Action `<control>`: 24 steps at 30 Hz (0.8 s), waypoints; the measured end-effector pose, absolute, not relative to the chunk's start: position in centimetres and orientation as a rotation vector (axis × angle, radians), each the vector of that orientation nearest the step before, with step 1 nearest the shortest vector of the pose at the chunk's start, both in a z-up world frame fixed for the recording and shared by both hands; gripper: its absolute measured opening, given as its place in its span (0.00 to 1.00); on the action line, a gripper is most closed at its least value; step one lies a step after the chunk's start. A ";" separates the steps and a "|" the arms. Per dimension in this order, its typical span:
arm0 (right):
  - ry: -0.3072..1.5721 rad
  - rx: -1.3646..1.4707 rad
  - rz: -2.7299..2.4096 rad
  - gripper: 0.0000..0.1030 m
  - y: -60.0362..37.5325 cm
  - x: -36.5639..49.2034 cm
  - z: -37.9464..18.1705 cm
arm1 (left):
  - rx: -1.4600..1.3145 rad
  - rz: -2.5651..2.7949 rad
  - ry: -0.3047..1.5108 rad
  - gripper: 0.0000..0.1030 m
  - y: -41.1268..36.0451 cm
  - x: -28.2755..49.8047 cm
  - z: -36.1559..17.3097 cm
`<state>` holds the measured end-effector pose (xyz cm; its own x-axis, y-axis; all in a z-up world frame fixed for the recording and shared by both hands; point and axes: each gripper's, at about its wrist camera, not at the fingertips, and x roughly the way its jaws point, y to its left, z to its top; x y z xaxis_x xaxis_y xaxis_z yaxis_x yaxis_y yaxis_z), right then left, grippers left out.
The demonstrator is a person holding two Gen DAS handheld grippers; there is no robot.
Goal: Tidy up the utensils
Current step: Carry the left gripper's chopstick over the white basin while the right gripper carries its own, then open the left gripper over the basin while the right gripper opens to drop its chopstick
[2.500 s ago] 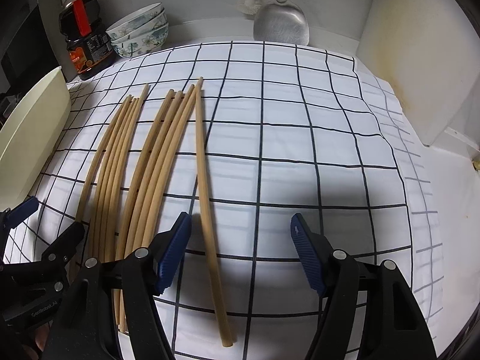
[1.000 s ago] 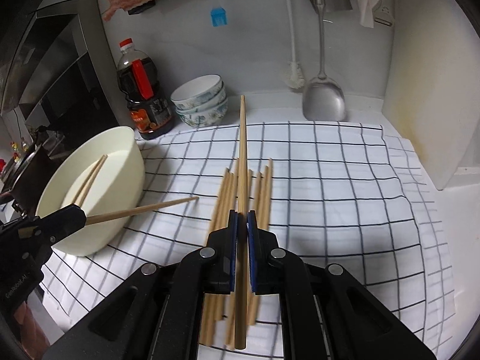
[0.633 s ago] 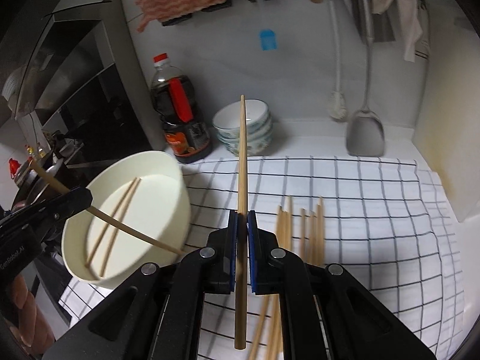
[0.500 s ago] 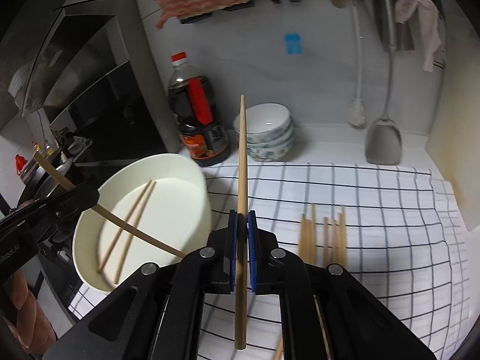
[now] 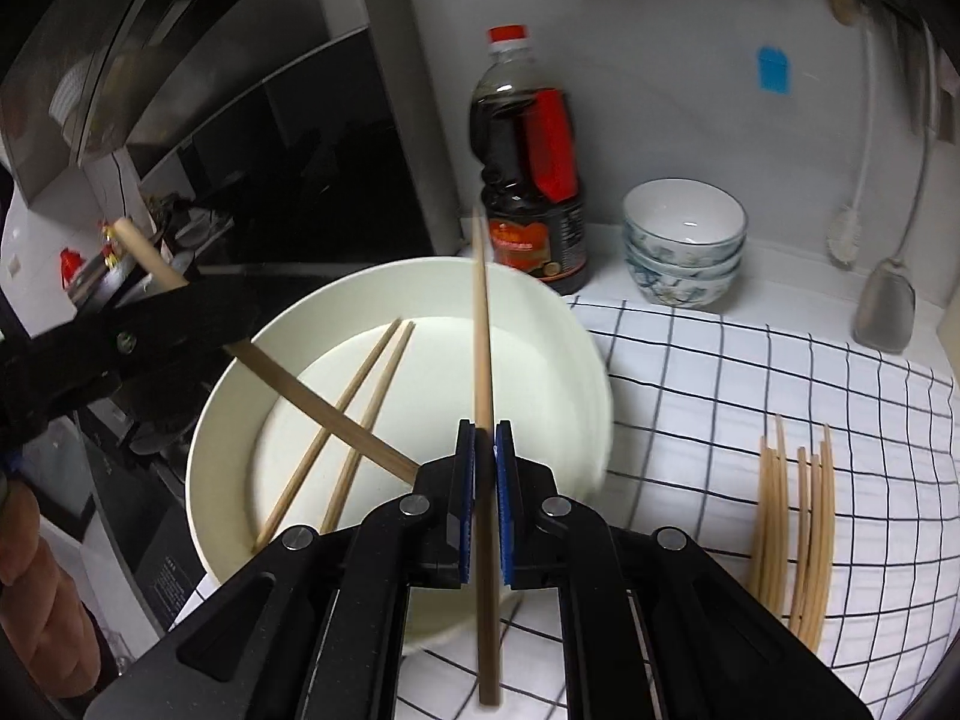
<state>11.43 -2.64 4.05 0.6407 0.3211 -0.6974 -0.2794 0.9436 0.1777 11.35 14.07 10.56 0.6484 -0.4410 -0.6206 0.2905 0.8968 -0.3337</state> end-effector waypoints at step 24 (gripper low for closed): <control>0.867 0.005 0.352 0.14 0.9 12.6 2.6 | -0.147 -0.251 0.833 0.51 18.2 13.8 7.4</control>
